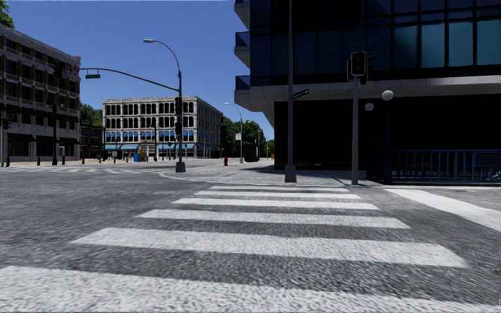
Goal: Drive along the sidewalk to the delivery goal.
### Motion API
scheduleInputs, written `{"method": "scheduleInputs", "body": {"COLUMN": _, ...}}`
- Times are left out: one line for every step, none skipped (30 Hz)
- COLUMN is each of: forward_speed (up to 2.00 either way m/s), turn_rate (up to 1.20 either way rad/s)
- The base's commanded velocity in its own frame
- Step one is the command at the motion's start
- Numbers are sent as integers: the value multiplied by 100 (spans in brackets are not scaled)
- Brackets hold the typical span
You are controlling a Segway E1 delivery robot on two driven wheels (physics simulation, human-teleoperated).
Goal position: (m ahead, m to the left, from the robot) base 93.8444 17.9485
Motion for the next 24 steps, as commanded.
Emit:
{"method": "scheduleInputs", "body": {"forward_speed": 200, "turn_rate": 0}}
{"method": "scheduleInputs", "body": {"forward_speed": 200, "turn_rate": 0}}
{"method": "scheduleInputs", "body": {"forward_speed": 200, "turn_rate": 0}}
{"method": "scheduleInputs", "body": {"forward_speed": 200, "turn_rate": 0}}
{"method": "scheduleInputs", "body": {"forward_speed": 200, "turn_rate": 0}}
{"method": "scheduleInputs", "body": {"forward_speed": 200, "turn_rate": 0}}
{"method": "scheduleInputs", "body": {"forward_speed": 200, "turn_rate": 0}}
{"method": "scheduleInputs", "body": {"forward_speed": 200, "turn_rate": 0}}
{"method": "scheduleInputs", "body": {"forward_speed": 200, "turn_rate": 0}}
{"method": "scheduleInputs", "body": {"forward_speed": 200, "turn_rate": 0}}
{"method": "scheduleInputs", "body": {"forward_speed": 200, "turn_rate": 0}}
{"method": "scheduleInputs", "body": {"forward_speed": 200, "turn_rate": 0}}
{"method": "scheduleInputs", "body": {"forward_speed": 200, "turn_rate": 0}}
{"method": "scheduleInputs", "body": {"forward_speed": 200, "turn_rate": 0}}
{"method": "scheduleInputs", "body": {"forward_speed": 200, "turn_rate": 0}}
{"method": "scheduleInputs", "body": {"forward_speed": 200, "turn_rate": 0}}
{"method": "scheduleInputs", "body": {"forward_speed": 200, "turn_rate": 0}}
{"method": "scheduleInputs", "body": {"forward_speed": 200, "turn_rate": 0}}
{"method": "scheduleInputs", "body": {"forward_speed": 200, "turn_rate": 0}}
{"method": "scheduleInputs", "body": {"forward_speed": 200, "turn_rate": 0}}
{"method": "scheduleInputs", "body": {"forward_speed": 200, "turn_rate": 0}}
{"method": "scheduleInputs", "body": {"forward_speed": 200, "turn_rate": 0}}
{"method": "scheduleInputs", "body": {"forward_speed": 200, "turn_rate": 0}}
{"method": "scheduleInputs", "body": {"forward_speed": 200, "turn_rate": 0}}
